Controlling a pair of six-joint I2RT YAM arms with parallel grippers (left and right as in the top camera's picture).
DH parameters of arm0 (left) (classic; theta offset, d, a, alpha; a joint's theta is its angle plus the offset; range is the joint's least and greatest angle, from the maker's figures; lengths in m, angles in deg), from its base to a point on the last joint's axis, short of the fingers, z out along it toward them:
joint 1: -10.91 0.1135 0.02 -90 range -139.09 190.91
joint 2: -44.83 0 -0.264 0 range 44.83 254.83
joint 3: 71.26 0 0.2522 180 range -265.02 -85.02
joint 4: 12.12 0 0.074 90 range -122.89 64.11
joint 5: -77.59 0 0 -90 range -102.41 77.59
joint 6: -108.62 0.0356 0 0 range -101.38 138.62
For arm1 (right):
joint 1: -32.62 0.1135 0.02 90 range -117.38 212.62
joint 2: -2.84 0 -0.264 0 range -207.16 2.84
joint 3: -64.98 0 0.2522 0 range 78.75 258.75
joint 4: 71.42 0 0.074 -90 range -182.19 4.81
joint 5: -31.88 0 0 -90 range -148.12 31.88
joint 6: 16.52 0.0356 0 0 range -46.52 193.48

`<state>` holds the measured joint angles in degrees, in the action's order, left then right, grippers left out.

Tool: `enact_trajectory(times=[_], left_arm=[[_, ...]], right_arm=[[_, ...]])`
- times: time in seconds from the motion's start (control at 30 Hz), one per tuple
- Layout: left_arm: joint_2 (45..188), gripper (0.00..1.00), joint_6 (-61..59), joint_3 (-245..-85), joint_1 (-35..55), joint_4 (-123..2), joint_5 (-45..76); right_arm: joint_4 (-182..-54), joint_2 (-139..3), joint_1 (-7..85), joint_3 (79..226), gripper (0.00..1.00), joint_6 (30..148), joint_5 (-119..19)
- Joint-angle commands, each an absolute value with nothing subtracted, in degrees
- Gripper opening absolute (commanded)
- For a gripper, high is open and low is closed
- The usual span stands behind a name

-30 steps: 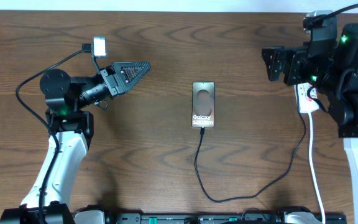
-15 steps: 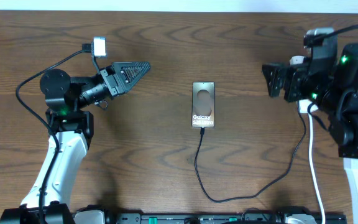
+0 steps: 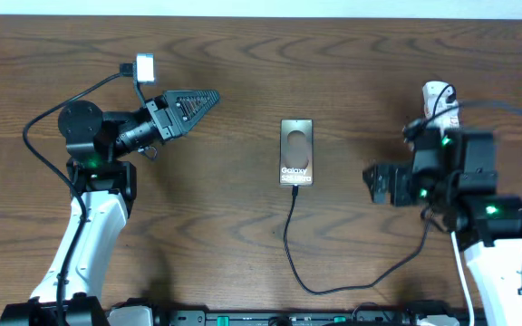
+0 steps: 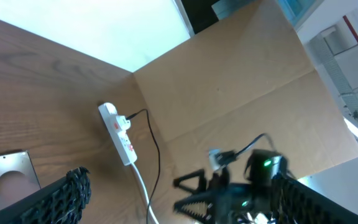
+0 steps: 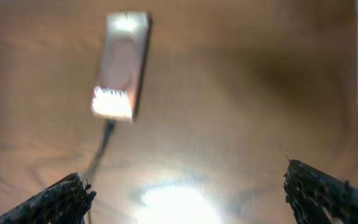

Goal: Plug charger to phone and switch on socket

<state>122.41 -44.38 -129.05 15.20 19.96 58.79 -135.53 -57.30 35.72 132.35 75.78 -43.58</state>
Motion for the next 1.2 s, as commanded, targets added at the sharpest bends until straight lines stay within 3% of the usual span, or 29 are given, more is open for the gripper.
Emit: enact_trajectory(times=[0.0,1.17], left_arm=[[122.3,0.93,-44.0,-129.7,15.4,20.2,58.5],[122.3,0.93,-44.0,-129.7,15.4,20.3,58.5]], right_arm=[[-135.6,-54.1,36.1,126.5,0.99,75.1,-43.6],[-135.5,-44.3,36.4,114.6,0.99,75.1,-44.1]])
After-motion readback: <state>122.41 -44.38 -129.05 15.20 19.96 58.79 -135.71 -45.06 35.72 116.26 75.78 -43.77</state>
